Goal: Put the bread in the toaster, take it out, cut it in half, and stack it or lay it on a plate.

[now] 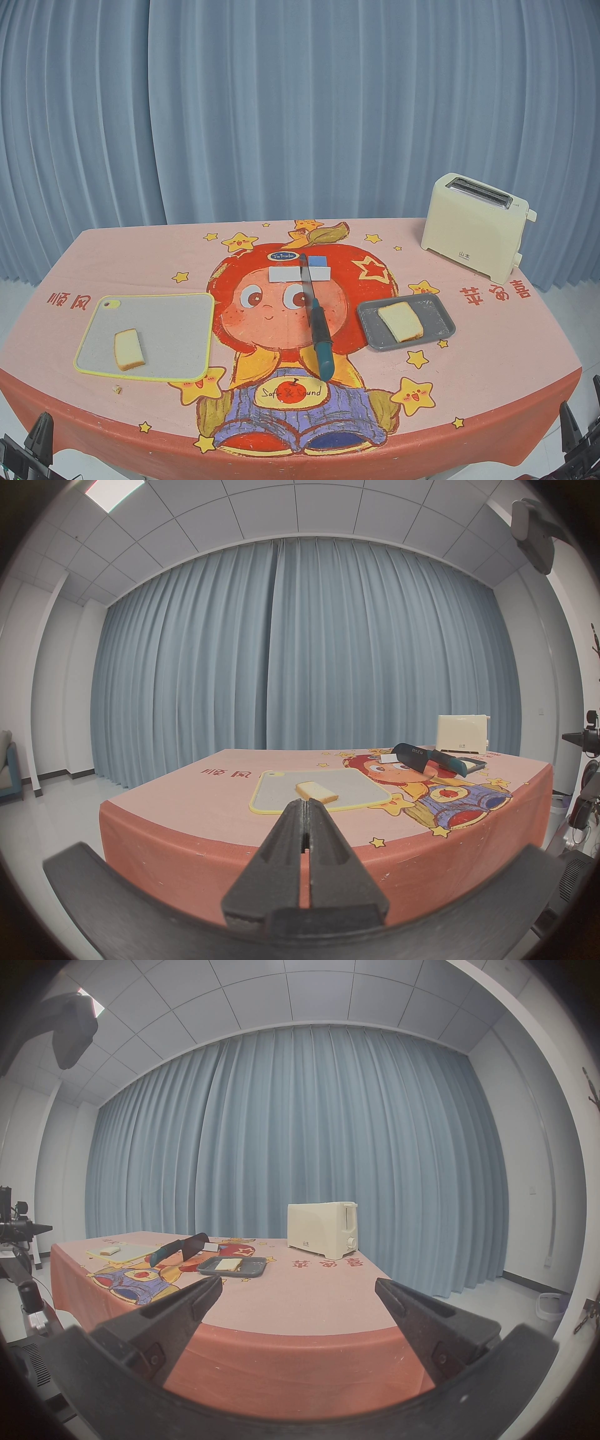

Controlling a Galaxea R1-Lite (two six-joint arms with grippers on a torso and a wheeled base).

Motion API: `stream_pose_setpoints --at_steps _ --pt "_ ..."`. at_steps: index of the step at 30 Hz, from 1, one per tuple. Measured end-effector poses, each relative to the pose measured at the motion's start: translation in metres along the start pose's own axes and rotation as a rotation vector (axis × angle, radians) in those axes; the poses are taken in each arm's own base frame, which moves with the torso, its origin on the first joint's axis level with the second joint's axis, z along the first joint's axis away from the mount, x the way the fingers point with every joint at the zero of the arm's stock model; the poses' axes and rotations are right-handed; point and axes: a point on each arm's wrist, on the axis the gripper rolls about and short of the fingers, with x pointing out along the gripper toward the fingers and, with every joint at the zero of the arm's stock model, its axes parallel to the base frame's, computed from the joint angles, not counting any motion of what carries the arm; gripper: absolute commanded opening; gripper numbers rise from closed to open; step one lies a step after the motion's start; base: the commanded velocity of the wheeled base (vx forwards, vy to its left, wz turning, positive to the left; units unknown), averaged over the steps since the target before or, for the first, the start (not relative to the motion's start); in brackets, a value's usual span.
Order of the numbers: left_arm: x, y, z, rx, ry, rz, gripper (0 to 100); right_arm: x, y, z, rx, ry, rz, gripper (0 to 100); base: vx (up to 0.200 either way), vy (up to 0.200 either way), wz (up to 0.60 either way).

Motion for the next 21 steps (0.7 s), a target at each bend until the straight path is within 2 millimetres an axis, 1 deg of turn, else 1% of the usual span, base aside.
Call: stream_pose_setpoints --at_steps 21 --pt "0.0000 0.0000 0.0000 0.000 0.000 0.000 0 -0.0024 0.0003 0.0010 0.003 -0.049 0.040 100 0.000 0.000 0.00"
